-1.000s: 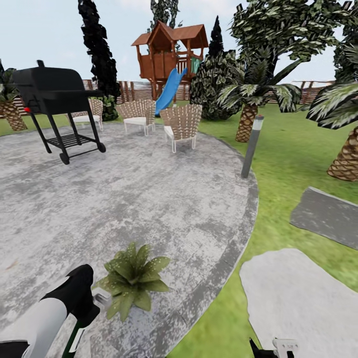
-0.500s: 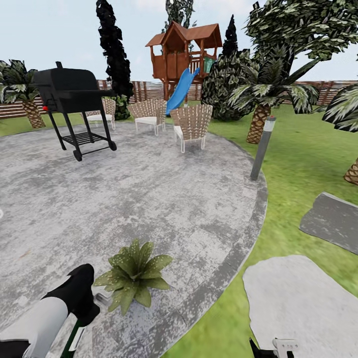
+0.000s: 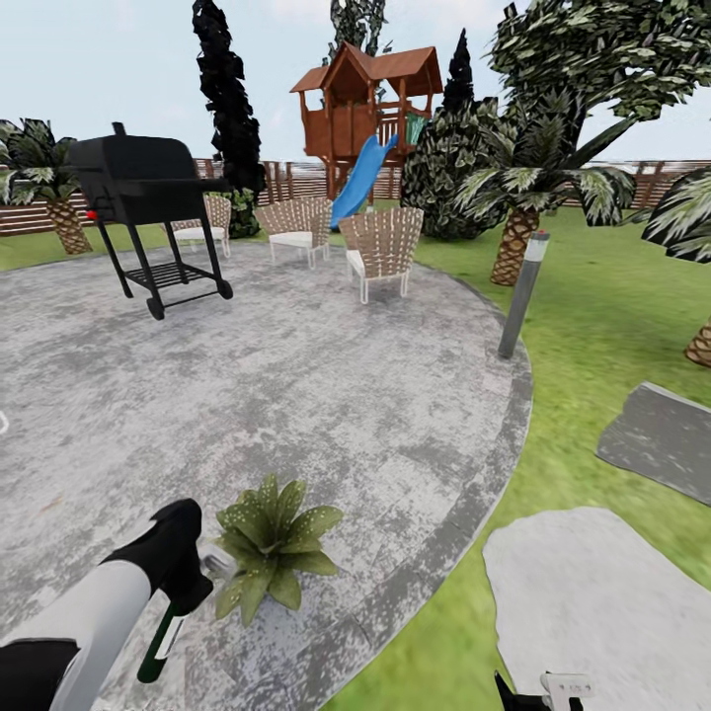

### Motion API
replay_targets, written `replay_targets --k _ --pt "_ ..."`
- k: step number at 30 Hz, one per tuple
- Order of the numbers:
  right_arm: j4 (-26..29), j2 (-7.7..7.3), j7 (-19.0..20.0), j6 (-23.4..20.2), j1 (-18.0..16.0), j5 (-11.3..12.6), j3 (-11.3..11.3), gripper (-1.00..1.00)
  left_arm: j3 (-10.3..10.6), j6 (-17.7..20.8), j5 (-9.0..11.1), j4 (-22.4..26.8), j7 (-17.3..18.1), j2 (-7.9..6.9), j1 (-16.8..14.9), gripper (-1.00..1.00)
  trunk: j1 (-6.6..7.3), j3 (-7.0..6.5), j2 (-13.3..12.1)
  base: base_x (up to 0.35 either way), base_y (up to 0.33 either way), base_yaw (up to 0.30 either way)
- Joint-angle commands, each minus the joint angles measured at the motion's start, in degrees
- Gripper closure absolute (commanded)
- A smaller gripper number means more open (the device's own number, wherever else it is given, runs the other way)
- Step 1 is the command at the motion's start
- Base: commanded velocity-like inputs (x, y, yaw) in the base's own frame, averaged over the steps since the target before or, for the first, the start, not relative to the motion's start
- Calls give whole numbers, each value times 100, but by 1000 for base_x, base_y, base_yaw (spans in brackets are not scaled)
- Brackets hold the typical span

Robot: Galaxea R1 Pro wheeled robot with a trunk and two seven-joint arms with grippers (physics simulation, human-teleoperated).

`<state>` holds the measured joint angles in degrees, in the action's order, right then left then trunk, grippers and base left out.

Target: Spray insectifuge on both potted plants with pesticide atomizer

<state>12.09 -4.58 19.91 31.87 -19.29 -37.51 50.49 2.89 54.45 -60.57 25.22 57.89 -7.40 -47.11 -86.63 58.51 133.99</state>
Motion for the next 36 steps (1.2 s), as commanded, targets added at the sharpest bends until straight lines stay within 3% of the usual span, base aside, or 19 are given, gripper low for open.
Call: replay_targets --k 1,7,18,24,31,36 --pt "-1 1 48 12 -4 -14 49 -100 33 24 -38 10 49 13 -1 100 1 5 2 0 0 148" --pt "-5 1 48 12 -4 -14 49 -100 17 30 -51 26 49 60 -11 100 1 5 2 0 -37 206" --pt "-1 1 48 12 -4 -14 49 -100 15 51 -82 109 38 133 -104 100 1 5 2 119 -227 11" --pt "-4 8 48 12 -4 -18 49 -100 93 79 -458 128 30 142 -113 100 1 5 2 121 -36 33" --pt "-5 9 48 12 -4 -20 49 -100 90 107 -485 132 38 159 -237 100 1 5 2 3 -1 245" --pt "1 4 48 14 -4 -11 49 -100 89 143 -489 132 38 267 -254 100 1 0 2 0 0 69"
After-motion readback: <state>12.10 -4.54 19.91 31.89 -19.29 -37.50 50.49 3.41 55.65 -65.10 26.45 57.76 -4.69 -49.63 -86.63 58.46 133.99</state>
